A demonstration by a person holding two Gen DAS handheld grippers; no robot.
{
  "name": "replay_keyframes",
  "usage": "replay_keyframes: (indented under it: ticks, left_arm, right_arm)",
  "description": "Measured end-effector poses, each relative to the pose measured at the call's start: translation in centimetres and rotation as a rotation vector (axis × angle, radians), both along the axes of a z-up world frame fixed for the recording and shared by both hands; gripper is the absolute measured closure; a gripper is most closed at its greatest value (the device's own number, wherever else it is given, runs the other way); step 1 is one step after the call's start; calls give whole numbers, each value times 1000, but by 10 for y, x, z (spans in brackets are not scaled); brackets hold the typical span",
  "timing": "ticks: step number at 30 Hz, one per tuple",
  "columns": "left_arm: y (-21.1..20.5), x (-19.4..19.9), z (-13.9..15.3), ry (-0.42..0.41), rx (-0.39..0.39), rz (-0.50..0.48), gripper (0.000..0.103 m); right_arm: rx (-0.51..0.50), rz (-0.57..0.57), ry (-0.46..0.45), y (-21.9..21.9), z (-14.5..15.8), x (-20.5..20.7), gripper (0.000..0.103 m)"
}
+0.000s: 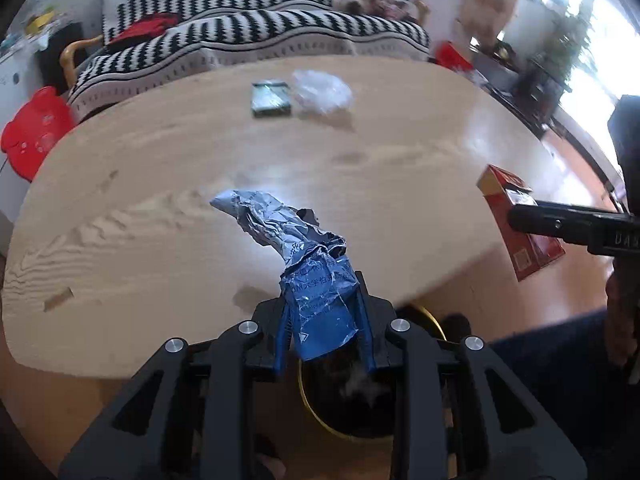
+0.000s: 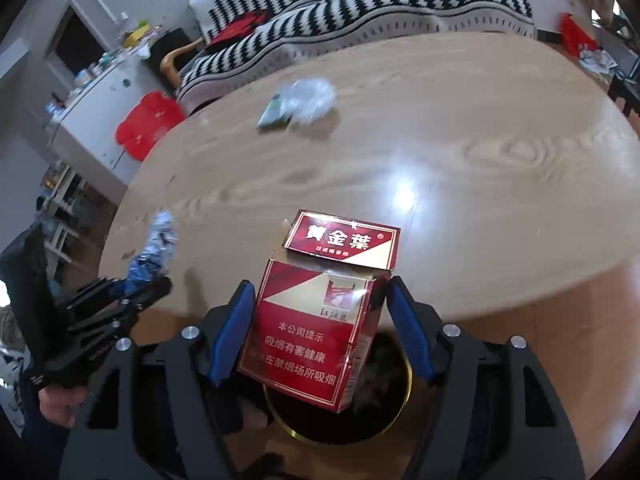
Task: Collect trash
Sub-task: 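Carry foil and red cigarette pack over the bin and open both tools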
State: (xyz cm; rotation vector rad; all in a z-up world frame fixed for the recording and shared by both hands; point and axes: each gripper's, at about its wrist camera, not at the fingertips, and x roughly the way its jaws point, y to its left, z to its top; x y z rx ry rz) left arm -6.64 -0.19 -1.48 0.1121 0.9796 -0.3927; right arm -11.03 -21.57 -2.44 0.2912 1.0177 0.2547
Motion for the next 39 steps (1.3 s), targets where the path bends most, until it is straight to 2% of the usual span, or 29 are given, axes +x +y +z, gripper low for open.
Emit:
replay_keyframes:
  ticks: [8, 14, 23, 39]
  left_arm:
    - [-19, -35, -28, 63, 42, -113, 76]
    - [-37, -55, -50, 143, 37, -202, 76]
    - [-49, -50, -51, 171, 2, -211, 76]
    - [-49, -54, -47, 154, 12, -218, 76]
  right_arm:
    - [20, 83, 65, 15, -30, -39, 36]
    - [30, 134, 116, 25, -43, -41, 36]
    - [59, 158, 130, 28, -42, -34, 36]
    - [53, 149, 108, 26, -38, -35, 36]
